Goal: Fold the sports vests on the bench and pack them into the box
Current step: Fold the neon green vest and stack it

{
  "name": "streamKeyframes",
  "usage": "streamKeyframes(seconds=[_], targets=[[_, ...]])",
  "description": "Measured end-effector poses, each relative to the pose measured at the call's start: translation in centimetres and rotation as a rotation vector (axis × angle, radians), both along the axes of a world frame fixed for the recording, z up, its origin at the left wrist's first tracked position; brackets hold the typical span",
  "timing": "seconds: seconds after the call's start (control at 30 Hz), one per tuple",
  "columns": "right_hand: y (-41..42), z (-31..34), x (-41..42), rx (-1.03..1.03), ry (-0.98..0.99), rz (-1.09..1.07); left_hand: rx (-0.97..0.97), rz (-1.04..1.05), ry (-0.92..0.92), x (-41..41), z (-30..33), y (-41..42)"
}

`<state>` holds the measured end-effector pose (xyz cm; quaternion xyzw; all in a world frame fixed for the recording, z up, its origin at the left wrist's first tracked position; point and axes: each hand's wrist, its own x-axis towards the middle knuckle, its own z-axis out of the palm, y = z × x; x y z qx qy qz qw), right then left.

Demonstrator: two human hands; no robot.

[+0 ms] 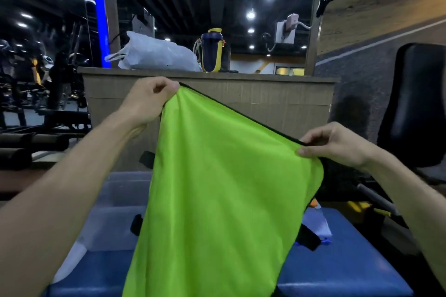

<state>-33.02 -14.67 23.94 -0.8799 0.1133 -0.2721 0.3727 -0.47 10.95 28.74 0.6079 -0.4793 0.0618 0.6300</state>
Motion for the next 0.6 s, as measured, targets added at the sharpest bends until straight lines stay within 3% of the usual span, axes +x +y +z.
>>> streamKeyframes(seconds=[0.17, 0.37, 0.6], targets=[[-0.7, -5.7, 0.0, 0.147, 0.035, 0.008, -0.074, 0.119, -0.005, 1.2, -0.5, -1.3], [-0.9, -8.9, 0.6, 0.216, -0.047, -0.016, -0.010, 0.128, -0.049, 2.2, -1.7, -1.3], [-2.8, -7.9, 0.0, 0.202, -0.118, -0.134, 0.237, -0.221, 0.178, 3.4, -2.7, 1.1]])
